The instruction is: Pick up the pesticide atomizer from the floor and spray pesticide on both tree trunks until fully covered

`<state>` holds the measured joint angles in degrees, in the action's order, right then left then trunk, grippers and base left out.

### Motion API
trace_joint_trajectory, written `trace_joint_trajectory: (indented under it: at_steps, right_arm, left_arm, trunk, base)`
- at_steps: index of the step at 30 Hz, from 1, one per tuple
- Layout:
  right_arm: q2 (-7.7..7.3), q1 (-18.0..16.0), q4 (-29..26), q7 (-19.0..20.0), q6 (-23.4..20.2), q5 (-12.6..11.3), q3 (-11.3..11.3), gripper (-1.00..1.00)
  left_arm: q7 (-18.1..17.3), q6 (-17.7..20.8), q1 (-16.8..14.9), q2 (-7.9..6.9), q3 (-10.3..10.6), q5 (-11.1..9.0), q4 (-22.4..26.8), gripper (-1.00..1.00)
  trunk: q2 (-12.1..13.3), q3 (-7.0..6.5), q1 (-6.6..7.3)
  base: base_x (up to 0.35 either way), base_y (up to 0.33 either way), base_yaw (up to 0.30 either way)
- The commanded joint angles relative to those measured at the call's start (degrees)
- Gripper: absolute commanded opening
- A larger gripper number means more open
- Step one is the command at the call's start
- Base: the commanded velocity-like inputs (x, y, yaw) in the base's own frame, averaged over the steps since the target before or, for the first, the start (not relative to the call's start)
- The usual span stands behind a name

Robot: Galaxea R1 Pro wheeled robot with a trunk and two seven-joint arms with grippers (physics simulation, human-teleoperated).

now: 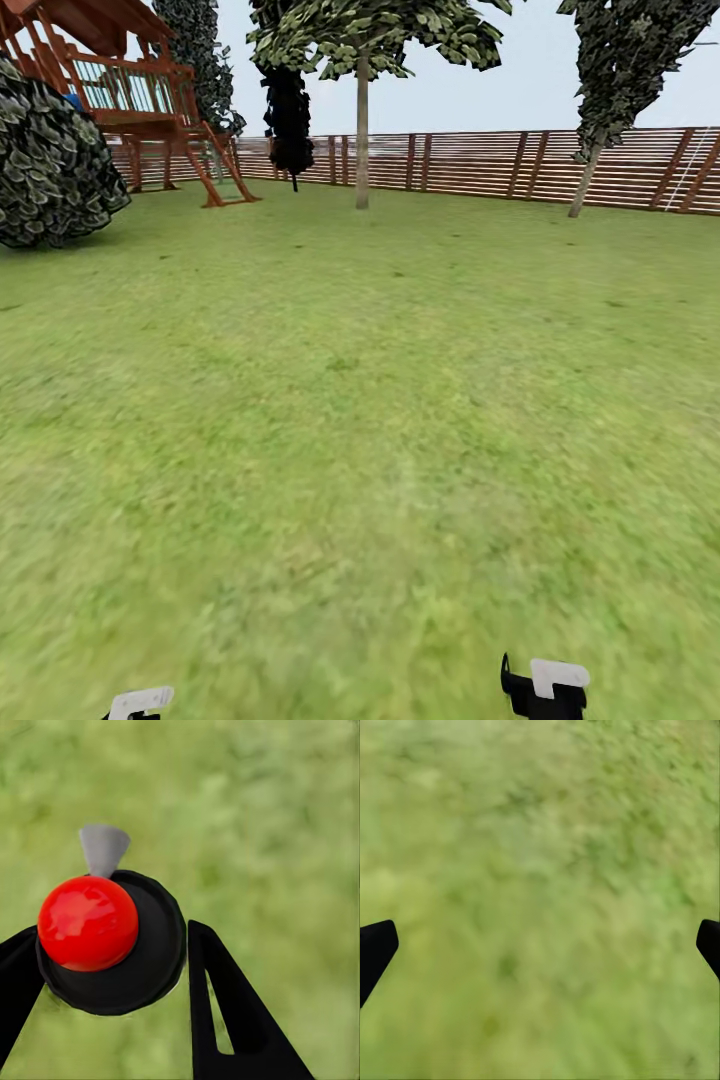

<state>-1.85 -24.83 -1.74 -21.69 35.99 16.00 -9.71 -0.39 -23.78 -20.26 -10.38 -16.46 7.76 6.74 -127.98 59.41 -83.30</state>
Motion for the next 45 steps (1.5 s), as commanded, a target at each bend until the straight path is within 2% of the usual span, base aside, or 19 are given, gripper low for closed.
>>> trace_joint_trajectory:
  at_steps: [1, 45]
  right_arm:
    - [0.0, -0.04, 0.07, -0.26, 0.13, 0.61, -0.39, 1.0]
    - [0.0, -0.04, 0.07, -0.28, 0.13, 0.52, -0.39, 1.0]
  left_arm:
    - [-0.05, -0.21, -0.04, 0.0, -0.5, 0.58, -0.06, -1.0]
    - [-0.05, -0.21, -0.04, 0.0, -0.5, 0.58, -0.06, -1.0]
  trunk:
    - [-0.02, 0.05, -0.03]
    - [-0.02, 0.05, -0.03]
  base:
    - [0.338, 0.0, 0.0]
    - [0.338, 0.0, 0.0]
